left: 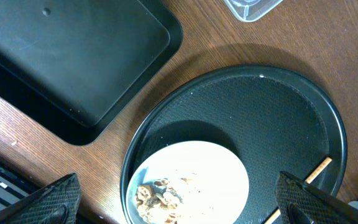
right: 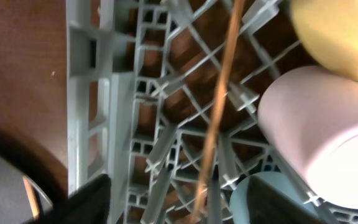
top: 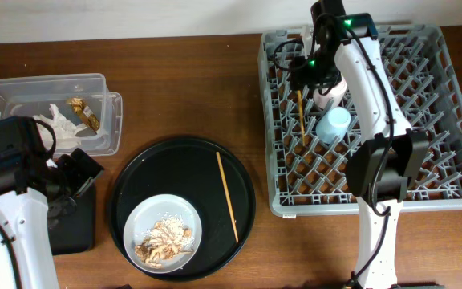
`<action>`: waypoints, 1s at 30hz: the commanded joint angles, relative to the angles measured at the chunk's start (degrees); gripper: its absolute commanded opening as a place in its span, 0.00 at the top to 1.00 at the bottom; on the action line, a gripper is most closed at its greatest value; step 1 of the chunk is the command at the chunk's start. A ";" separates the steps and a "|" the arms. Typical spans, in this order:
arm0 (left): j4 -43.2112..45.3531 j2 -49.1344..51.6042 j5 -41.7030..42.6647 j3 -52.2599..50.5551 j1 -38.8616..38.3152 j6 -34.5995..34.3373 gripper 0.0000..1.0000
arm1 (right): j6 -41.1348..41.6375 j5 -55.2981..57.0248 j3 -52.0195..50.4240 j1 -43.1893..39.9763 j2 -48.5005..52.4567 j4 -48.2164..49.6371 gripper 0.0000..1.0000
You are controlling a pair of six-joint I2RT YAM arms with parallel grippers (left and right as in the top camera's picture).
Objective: Sort waste into correct bins and load items into the dishwasher rack
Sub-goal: 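Insert the second chopstick upright into the rack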
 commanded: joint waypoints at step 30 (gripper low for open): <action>0.09 -0.13 -0.24 0.55 0.22 -0.33 0.01 | 16.46 3.74 0.04 21.92 -2.60 -5.38 0.96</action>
